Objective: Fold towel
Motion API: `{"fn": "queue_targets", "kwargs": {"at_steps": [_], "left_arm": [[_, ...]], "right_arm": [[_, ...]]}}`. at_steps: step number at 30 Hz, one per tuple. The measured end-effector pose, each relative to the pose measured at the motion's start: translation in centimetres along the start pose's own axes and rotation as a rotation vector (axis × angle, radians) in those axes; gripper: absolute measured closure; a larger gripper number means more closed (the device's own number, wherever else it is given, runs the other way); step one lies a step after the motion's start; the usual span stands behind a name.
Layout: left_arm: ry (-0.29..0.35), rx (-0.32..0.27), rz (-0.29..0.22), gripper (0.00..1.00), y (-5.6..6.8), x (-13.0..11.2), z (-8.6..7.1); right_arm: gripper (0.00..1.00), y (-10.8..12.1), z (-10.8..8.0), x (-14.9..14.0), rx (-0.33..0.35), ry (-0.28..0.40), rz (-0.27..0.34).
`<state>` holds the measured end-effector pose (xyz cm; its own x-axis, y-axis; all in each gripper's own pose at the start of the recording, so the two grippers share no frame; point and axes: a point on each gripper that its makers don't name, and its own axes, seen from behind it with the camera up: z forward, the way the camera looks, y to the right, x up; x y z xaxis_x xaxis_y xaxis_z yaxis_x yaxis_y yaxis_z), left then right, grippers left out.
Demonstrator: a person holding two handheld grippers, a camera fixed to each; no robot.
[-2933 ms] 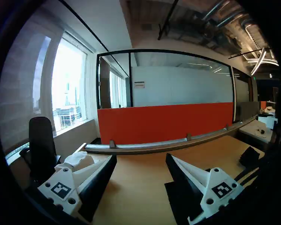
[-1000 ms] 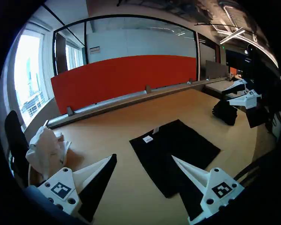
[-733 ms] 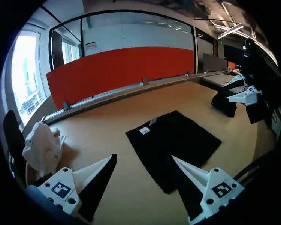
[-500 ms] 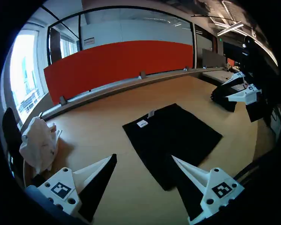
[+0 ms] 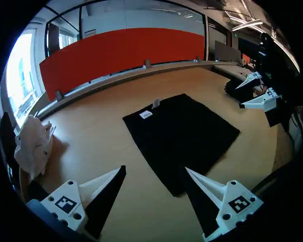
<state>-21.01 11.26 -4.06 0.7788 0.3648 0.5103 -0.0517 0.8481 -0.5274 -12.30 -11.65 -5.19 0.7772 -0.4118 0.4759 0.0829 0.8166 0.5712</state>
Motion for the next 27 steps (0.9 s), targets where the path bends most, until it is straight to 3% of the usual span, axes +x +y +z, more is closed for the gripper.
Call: {"fn": "queue_targets", "kwargs": {"at_steps": [17,27], "left_arm": [[-0.133,-0.108,0.045,0.03,3.1,-4.4,2.1],[-0.162,-0.134,0.055,0.03,3.9,-5.4,2.8]], "right_arm": [[0.06,-1.5,1.7,-5.6,0.06,-0.139,-0.027],[0.06,-1.7,2.1,-7.8,0.081,-0.196,-0.033]]}}
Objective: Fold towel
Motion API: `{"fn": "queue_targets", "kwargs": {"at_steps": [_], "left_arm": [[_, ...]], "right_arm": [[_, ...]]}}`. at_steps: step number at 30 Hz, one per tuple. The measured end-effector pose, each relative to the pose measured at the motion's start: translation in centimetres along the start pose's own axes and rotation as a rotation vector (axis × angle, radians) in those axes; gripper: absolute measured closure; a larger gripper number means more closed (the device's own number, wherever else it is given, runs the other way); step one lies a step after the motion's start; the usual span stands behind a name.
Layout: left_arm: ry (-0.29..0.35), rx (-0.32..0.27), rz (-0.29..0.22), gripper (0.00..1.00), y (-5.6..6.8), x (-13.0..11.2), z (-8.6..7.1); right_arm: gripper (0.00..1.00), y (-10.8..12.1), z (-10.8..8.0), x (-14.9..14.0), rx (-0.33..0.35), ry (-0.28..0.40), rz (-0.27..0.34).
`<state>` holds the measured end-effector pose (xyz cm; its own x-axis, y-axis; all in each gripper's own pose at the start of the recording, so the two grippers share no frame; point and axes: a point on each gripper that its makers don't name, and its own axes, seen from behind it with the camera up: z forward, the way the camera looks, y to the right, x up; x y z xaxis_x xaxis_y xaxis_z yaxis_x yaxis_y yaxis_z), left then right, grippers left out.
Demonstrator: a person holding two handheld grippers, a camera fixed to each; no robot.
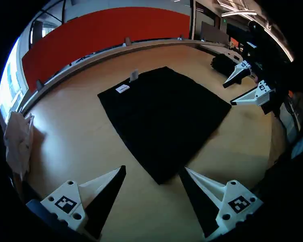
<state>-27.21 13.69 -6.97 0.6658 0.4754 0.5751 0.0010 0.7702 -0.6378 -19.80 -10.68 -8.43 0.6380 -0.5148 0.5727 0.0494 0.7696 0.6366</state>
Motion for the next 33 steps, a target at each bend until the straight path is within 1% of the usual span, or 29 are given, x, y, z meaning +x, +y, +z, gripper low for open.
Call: {"fn": "queue_targets", "kwargs": {"at_steps": [9,12,22,27,33], "left_arm": [[-0.034,-0.023,-0.003,0.03,0.8,-1.0,0.7],[-0.043,-0.032,-0.005,0.03,1.1,-1.3,0.8],[-0.054,-0.038,-0.007,0.03,1.5,-1.5,1.3],[-0.065,-0.042,0.0,0.03,1.7,-1.6,1.5],[-0.068,-0.046,-0.003,0.04,1.9,-1.7,1.7]], "right_arm": [[0.06,-0.2,0.4,-1.4,0.017,-0.043,0.006],[0.06,-0.3,0.4,-1.7,0.025,-0.053,-0.002],[0.07,-0.3,0.8,-2.2,0.035,-0.066,-0.012],[0.12,-0.4,0.8,-2.6,0.05,-0.081,-0.023],[0.19,-0.7,0.8,-2.5,0.065,-0.082,-0.031]]}}
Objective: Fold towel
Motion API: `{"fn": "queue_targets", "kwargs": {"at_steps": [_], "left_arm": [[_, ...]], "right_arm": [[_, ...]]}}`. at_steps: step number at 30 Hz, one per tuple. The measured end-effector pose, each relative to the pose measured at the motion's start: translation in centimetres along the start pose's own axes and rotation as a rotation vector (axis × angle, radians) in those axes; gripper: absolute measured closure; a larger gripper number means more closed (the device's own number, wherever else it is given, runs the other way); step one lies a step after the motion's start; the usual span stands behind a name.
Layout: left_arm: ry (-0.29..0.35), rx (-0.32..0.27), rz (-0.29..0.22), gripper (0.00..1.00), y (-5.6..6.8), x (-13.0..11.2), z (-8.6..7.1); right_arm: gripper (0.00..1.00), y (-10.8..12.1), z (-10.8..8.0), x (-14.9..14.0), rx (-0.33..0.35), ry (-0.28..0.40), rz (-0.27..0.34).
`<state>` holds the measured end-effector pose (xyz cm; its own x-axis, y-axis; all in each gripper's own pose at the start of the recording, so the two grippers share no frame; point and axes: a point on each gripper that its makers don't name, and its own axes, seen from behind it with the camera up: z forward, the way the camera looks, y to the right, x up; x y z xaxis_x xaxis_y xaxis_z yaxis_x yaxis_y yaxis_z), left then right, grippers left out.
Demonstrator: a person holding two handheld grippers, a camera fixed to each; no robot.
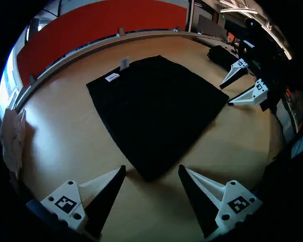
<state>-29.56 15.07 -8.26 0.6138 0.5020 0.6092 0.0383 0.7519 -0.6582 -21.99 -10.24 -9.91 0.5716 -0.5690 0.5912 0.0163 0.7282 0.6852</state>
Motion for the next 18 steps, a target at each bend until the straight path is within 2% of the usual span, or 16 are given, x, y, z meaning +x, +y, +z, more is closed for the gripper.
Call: {"fn": "queue_targets", "kwargs": {"at_steps": [7,15,18], "left_arm": [[-0.006,0.004,-0.006,0.05,-0.13,-0.04,-0.02],[-0.018,0.032,0.0,0.21,-0.6,-0.18,0.02],[-0.022,0.035,-0.001,0.22,-0.65,-0.18,-0.01]], "right_arm": [[0.27,-0.41,0.25,0.15,0.019,-0.001,0.004],[0.35,-0.7,0.44,0.15,0.029,-0.002,0.005],[0.41,-0.75,0.51,0.22,0.031,-0.002,0.003]]}}
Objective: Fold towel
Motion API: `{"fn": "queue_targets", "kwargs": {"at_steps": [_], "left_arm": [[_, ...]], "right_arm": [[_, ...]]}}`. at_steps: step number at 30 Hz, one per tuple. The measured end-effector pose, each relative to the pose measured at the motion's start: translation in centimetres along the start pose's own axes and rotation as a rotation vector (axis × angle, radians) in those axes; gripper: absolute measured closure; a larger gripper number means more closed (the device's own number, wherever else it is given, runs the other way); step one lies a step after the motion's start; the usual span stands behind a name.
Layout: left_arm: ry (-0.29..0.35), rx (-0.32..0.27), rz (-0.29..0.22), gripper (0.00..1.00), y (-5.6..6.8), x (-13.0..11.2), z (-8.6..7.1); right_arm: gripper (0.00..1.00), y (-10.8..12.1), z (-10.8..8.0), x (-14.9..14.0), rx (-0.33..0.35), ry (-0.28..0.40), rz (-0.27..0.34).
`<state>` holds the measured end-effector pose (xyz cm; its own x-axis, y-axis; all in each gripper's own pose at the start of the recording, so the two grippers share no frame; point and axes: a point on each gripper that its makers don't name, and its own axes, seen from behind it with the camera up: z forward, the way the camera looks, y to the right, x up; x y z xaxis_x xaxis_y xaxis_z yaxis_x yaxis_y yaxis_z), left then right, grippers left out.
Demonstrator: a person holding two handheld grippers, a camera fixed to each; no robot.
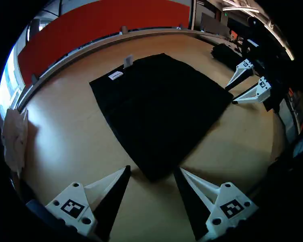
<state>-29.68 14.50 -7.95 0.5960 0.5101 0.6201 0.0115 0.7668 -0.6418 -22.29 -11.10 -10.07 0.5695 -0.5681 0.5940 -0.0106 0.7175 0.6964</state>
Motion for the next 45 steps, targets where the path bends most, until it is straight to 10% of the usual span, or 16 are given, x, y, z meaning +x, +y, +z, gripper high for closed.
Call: {"fn": "queue_targets", "kwargs": {"at_steps": [19,45], "left_arm": [[-0.014,0.036,-0.045,0.81,-0.1,-0.2,-0.2],[-0.019,0.032,-0.089,0.85,0.2,0.0,-0.4]], "right_arm": [[0.8,-0.5,-0.3,0.1,0.007,0.002,0.027],[0.86,-0.4,-1.1,1.3,0.013,0.046,0.037]]}}
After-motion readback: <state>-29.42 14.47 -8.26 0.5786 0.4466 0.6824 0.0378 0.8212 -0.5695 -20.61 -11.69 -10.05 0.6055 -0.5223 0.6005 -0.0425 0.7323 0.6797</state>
